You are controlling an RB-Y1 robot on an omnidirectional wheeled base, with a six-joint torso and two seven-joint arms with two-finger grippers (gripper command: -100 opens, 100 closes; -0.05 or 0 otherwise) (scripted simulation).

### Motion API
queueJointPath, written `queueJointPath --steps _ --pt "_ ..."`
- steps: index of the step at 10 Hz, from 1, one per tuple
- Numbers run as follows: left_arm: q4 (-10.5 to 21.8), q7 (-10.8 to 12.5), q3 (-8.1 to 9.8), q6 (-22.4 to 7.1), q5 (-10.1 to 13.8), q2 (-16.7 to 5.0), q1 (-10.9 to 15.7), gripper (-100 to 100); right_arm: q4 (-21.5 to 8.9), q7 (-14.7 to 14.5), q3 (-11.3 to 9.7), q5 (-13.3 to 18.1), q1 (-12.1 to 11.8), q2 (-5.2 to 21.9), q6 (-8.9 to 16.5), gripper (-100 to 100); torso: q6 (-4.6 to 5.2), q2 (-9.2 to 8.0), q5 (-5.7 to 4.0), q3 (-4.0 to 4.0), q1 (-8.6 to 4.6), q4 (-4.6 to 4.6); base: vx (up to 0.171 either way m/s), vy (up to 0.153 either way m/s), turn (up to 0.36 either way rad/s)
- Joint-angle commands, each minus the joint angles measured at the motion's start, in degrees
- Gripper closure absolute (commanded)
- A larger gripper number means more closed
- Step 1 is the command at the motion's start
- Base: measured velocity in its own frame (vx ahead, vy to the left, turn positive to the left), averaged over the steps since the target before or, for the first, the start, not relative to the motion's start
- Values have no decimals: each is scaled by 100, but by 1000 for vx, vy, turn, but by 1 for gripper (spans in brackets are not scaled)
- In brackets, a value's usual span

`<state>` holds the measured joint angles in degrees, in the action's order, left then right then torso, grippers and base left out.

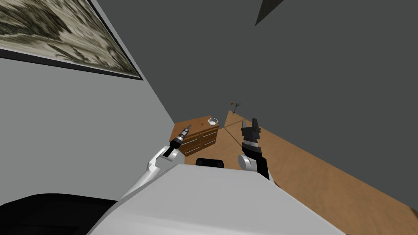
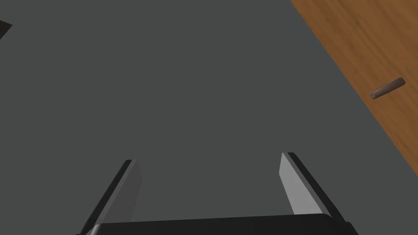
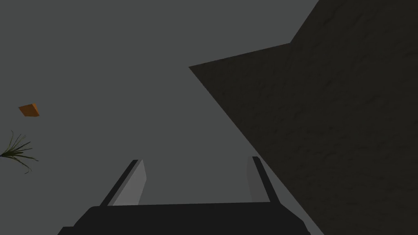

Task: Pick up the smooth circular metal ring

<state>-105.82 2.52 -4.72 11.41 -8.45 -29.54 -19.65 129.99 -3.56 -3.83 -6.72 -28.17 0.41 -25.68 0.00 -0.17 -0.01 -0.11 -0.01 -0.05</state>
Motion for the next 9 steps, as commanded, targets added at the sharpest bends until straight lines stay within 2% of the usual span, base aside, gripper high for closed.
queueJointPath --steps 1,2,3,5,6,7,8,9 --pt "286 105 -34 -286 19 -286 77 -100 0 0 0 0 0 0 0 0 0 0 0 0 0 0 -41 -50 -274" --pt "448 156 -75 -461 31 -469 132 -100 0 0 0 0 0 0 0 0 1 0 -1 0 -5 0 -54 -73 -191" --pt "502 156 -75 -493 31 -511 132 -100 0 0 0 0 0 0 0 0 -1 -4 -3 -2 -13 -1 -24 -67 -70" --pt "915 240 -182 -842 69 -893 232 -100 0 0 0 0 -1 0 0 0 -1 10 -2 5 -10 2 3 -64 -210" --pt "928 240 -182 -842 69 -893 232 -100 0 0 0 0 0 0 0 0 1 16 -2 9 -11 3 11 -40 -67" --pt "1142 272 -247 -1006 96 -1080 276 -100 0 0 1 0 -2 0 0 0 -6 16 -2 9 -3 3 20 -39 -99" --pt "1142 272 -247 -1006 96 -1080 276 -100 0 0 0 0 -1 0 0 0 -3 18 -1 10 -1 4 22 -26 -78" --pt "1350 298 -318 -1163 127 -1261 317 -100 0 0 1 0 -2 0 0 0 -4 20 0 11 3 4 31 -25 -131"
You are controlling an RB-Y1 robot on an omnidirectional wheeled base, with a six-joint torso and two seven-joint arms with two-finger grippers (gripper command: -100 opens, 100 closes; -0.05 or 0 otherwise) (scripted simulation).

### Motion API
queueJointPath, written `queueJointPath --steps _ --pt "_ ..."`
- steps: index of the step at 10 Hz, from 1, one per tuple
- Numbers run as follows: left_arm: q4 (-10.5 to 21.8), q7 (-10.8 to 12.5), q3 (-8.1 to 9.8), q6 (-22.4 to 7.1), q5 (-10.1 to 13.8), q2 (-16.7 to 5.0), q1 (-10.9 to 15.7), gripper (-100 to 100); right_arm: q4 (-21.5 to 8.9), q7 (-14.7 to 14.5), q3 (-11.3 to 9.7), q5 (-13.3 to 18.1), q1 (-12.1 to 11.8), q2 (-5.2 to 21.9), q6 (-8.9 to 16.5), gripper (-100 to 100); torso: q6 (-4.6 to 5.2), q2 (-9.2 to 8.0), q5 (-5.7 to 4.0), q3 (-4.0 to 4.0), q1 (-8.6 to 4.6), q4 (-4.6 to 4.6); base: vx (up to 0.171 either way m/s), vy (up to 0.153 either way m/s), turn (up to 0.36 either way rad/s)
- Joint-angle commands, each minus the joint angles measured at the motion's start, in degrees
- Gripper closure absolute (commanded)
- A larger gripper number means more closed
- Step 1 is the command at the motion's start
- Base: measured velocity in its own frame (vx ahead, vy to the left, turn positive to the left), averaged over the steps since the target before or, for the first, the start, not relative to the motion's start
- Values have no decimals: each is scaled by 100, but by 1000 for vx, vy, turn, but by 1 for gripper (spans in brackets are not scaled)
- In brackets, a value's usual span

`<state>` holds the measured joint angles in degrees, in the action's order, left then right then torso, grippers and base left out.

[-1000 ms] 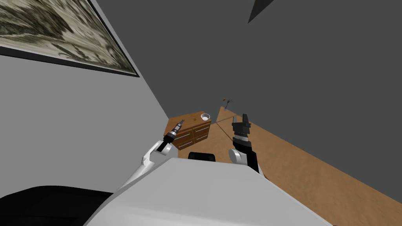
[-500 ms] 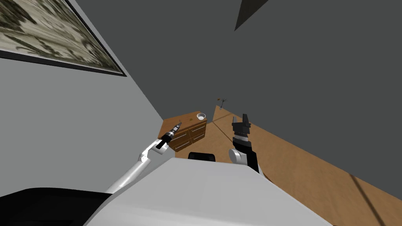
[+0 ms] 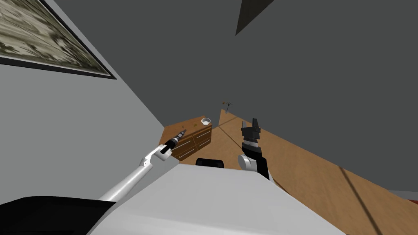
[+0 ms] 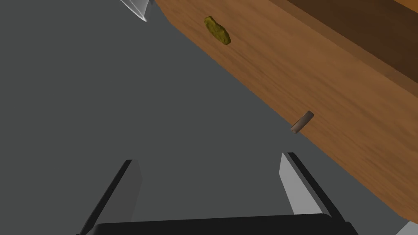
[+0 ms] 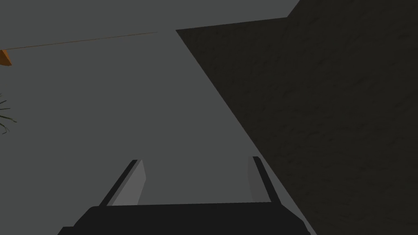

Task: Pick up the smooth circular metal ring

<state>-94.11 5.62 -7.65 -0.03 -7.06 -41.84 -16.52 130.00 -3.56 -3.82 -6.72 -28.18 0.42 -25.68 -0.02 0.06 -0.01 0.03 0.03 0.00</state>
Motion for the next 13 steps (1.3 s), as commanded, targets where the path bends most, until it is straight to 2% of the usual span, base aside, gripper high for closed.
queueJointPath --steps 1,2,4,5,6,7,9,13 --pt "182 -13 -26 -18 -11 -31 5 -100 0 0 0 0 0 0 0 0 0 0 0 0 0 0 29 -21 -87" --pt "182 -13 -26 -18 -11 -31 5 -100 0 0 0 0 0 0 0 0 -3 -2 1 -1 0 0 11 -11 5" --pt "586 19 -184 -306 63 -374 80 -100 0 0 0 0 0 0 0 0 0 -2 1 -1 3 0 44 -26 -181" --pt "600 19 -184 -306 63 -374 80 -100 0 0 0 0 0 0 0 0 0 7 0 4 -2 2 56 -22 -64" --pt "804 25 -269 -438 105 -534 114 -100 0 0 1 0 -1 0 0 0 -4 9 0 5 0 2 63 -18 -122" --pt "804 25 -269 -438 105 -534 114 -100 0 0 0 0 -1 0 0 0 -1 11 0 6 2 3 50 -12 -52" --pt "1192 21 -449 -674 197 -827 172 -100 0 0 0 0 -1 0 0 0 -1 13 1 7 5 3 82 -13 -147" --pt "1893 -28 -817 -1055 393 -1319 256 -100 0 0 1 0 -2 1 0 0 -1 50 4 29 12 11 150 9 -152"
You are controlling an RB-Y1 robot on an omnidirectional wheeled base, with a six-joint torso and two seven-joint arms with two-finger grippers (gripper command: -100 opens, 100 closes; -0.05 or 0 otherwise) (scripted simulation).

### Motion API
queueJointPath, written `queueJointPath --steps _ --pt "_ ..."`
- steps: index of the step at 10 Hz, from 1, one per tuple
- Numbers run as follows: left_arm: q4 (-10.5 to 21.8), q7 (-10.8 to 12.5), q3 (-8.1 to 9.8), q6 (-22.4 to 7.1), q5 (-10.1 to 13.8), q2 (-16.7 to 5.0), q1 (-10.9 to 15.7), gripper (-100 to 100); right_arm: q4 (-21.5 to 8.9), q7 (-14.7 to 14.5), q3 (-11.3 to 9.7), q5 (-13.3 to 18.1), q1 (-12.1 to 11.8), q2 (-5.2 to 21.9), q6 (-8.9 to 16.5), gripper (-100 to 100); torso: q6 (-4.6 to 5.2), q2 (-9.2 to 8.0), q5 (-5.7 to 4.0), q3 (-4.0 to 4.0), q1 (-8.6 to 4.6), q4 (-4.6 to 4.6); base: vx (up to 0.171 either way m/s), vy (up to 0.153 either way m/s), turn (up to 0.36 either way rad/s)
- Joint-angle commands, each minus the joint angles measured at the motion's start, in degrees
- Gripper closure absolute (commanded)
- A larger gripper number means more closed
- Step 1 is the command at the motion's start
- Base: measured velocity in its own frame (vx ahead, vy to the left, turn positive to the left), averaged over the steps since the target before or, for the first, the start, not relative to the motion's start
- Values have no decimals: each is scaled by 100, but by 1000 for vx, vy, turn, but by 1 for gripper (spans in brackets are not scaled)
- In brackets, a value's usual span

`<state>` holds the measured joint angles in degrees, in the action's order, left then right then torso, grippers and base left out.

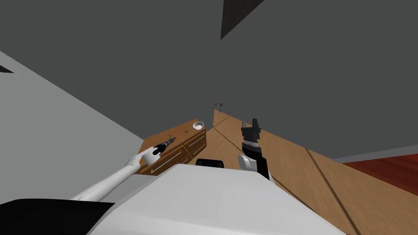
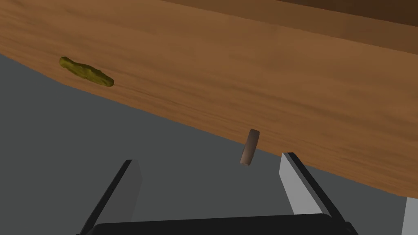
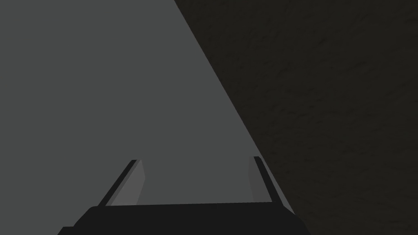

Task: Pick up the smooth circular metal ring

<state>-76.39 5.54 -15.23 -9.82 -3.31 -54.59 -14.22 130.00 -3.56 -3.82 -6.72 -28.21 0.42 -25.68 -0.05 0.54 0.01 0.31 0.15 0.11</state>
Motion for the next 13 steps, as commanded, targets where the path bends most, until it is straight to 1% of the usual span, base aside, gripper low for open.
queueJointPath --steps 1,2,4,6,8,10,11,12,13 --pt "279 -35 -147 -156 65 -146 42 -100 0 0 0 0 0 0 0 0 0 0 0 0 0 0 151 17 -156" --pt "279 -35 -147 -156 65 -146 42 -100 0 0 0 0 0 0 0 0 2 -1 0 0 1 -1 92 13 -32" --pt "564 -67 -312 -298 152 -324 69 -100 0 0 0 0 1 0 0 0 -1 -30 1 -17 -4 -6 76 14 -87" --pt "564 -67 -312 -298 152 -324 69 -100 0 0 0 0 1 0 0 0 -1 -33 1 -19 -3 -7 50 10 -18" --pt "804 -94 -457 -418 227 -473 87 -100 0 0 0 0 1 0 0 0 -1 -45 -1 -26 -5 -10 62 15 -86" --pt "1115 -129 -665 -573 328 -682 96 -100 0 0 0 0 1 0 0 0 2 -16 1 -10 -2 -4 144 22 -157" --pt "1024 -123 -640 -534 326 -635 135 -100 0 0 0 0 0 0 0 0 0 -7 0 -4 1 -2 64 18 -19" --pt "1028 -125 -654 -570 338 -652 139 0 0 0 0 0 0 0 0 0 -3 -29 1 -15 -4 -5 12 3 2" --pt "1200 -182 -600 -515 269 -505 200 -100 0 0 0 0 1 0 0 0 -3 -48 0 -27 -9 -10 20 25 -51"
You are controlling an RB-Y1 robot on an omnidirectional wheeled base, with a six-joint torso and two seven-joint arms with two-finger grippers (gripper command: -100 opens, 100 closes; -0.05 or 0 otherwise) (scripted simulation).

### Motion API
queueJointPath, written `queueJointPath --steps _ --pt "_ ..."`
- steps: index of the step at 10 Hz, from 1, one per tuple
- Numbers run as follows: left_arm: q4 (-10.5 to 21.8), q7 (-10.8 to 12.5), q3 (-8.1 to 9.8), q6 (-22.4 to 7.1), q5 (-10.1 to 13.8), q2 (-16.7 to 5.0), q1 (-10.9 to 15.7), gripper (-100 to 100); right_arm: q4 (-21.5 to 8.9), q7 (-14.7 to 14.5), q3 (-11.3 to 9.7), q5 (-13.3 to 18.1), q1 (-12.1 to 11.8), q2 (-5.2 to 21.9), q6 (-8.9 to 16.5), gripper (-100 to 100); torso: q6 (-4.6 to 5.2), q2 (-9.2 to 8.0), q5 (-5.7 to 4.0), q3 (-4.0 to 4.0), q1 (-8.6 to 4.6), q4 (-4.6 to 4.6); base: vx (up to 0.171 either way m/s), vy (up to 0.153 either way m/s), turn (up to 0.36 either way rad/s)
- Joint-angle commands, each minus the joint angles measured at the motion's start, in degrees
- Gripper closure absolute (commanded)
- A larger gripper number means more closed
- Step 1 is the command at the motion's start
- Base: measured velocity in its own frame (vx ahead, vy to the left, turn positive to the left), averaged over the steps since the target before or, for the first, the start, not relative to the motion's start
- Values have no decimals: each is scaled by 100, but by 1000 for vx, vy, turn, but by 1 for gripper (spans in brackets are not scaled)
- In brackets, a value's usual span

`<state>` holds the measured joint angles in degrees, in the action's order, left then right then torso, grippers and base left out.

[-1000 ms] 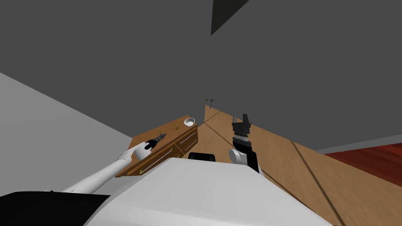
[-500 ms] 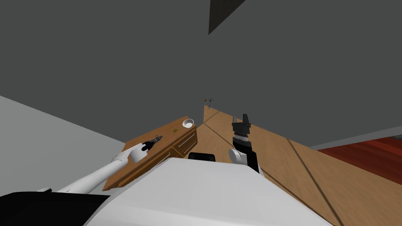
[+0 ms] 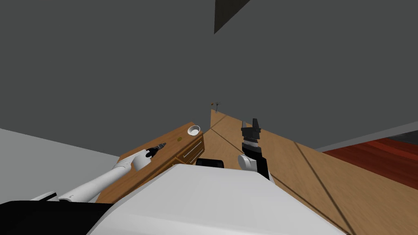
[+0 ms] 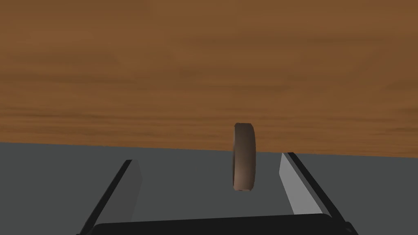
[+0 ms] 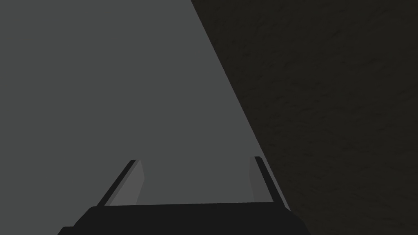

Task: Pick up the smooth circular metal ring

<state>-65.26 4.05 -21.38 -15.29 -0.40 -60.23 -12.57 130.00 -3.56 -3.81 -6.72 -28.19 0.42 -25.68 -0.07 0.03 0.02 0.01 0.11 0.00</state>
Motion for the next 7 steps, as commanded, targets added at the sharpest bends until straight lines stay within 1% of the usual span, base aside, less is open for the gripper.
queueJointPath --steps 1,3,4,5,7 --pt "173 -61 42 58 -56 131 65 -100 0 0 0 0 0 0 0 0 0 0 0 0 0 0 16 44 -51" --pt "345 -118 94 110 -124 277 126 -100 0 0 0 0 0 0 0 0 -1 -3 2 -2 9 -1 16 45 -33" --pt "249 -91 89 72 -105 222 83 -100 0 0 0 0 0 0 0 0 -1 -5 2 -3 8 -1 3 20 -10" --pt "257 -98 91 76 -107 228 87 100 0 0 0 0 0 0 0 0 -2 -8 0 -5 0 -2 0 0 0" --pt "266 -90 94 64 -100 228 79 100 0 0 0 0 0 0 0 0 11 -7 -2 -5 -12 -4 -1 3 12"
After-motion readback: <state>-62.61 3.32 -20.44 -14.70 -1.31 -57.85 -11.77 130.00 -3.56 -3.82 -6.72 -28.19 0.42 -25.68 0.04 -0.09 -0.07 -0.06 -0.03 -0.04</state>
